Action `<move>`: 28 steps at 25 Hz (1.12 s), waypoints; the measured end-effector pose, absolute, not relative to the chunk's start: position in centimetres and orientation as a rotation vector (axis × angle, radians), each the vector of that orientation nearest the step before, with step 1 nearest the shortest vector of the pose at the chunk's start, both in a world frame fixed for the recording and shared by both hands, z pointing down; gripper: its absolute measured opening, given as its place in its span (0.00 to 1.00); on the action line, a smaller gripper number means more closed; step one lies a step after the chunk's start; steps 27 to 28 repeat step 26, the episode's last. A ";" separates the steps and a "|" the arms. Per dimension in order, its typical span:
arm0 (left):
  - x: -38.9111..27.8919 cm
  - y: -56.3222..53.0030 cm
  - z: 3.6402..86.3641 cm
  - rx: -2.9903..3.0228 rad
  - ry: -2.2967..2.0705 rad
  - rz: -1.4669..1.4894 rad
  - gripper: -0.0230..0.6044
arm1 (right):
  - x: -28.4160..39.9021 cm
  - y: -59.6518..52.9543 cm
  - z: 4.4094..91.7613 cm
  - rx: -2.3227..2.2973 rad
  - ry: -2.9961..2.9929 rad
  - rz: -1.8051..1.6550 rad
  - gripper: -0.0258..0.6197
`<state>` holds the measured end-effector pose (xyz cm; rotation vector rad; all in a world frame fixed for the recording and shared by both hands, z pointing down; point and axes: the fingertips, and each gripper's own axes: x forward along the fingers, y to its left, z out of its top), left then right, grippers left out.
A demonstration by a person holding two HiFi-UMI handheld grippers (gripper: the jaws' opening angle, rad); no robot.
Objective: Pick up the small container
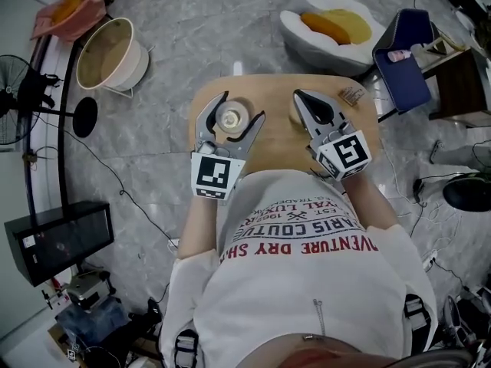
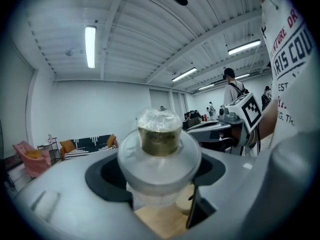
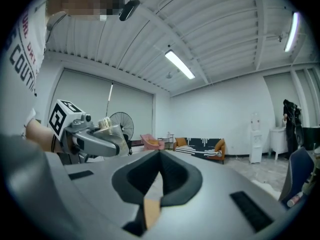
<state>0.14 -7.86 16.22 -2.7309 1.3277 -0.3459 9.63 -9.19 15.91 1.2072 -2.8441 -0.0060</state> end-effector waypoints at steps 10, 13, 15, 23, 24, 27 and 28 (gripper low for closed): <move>0.5 -8.0 15.6 -2.703 1.316 -0.346 0.58 | 9.8 -9.5 15.5 1.223 -2.842 -0.041 0.05; 0.2 -8.0 15.7 -2.698 1.331 -0.353 0.58 | 9.5 -9.4 15.3 1.223 -2.843 -0.055 0.05; 0.2 -8.1 15.7 -2.696 1.340 -0.357 0.58 | 9.5 -9.3 15.3 1.225 -2.842 -0.063 0.05; 0.2 -8.0 15.9 -2.699 1.350 -0.357 0.58 | 9.7 -8.8 15.9 1.243 -2.835 -0.025 0.05; 0.3 -8.0 16.0 -2.700 1.349 -0.360 0.58 | 9.7 -8.8 16.0 1.243 -2.834 -0.023 0.05; 0.5 -8.0 16.3 -2.703 1.345 -0.366 0.58 | 9.8 -8.6 16.4 1.243 -2.834 -0.021 0.05; 0.5 -8.0 16.3 -2.703 1.345 -0.366 0.58 | 9.8 -8.6 16.4 1.243 -2.834 -0.021 0.05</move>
